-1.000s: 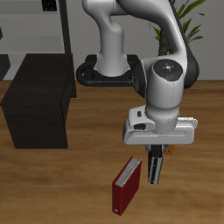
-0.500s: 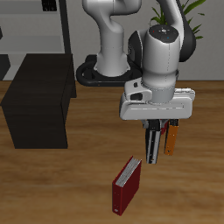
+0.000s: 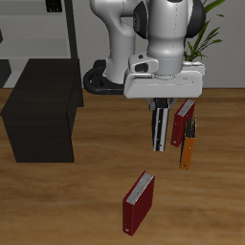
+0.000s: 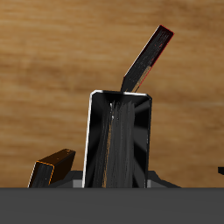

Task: Place the striped book flat on top of the shelf

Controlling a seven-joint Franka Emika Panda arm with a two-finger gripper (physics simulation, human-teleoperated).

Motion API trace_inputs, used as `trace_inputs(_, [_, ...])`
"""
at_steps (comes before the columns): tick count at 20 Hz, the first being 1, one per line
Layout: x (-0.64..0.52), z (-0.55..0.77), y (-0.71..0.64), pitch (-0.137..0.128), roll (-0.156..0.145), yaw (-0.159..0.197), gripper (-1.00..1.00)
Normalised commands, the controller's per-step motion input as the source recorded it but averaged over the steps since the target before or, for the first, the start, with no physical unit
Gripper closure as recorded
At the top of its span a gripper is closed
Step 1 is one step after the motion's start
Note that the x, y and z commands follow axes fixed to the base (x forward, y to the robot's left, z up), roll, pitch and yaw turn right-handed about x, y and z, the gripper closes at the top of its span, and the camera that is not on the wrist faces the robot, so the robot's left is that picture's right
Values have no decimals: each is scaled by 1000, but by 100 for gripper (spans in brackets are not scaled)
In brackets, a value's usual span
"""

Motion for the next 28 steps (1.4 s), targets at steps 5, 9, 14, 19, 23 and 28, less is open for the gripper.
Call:
trace_inputs(5, [-349,382,-315,-24,-54,2,100])
trace_inputs(9, [-418,311,-374,12,-60,18,100])
trace_inputs(14, [-386,267,-274,-9,-84,59,100])
trace_inputs(19, [-397,407,-221,-63,-117,68,100])
trace_inputs(23, [-310,445,-239,-67,-126,39,100])
trace_inputs(28, [-169,280,-285,-63,-143,10,100])
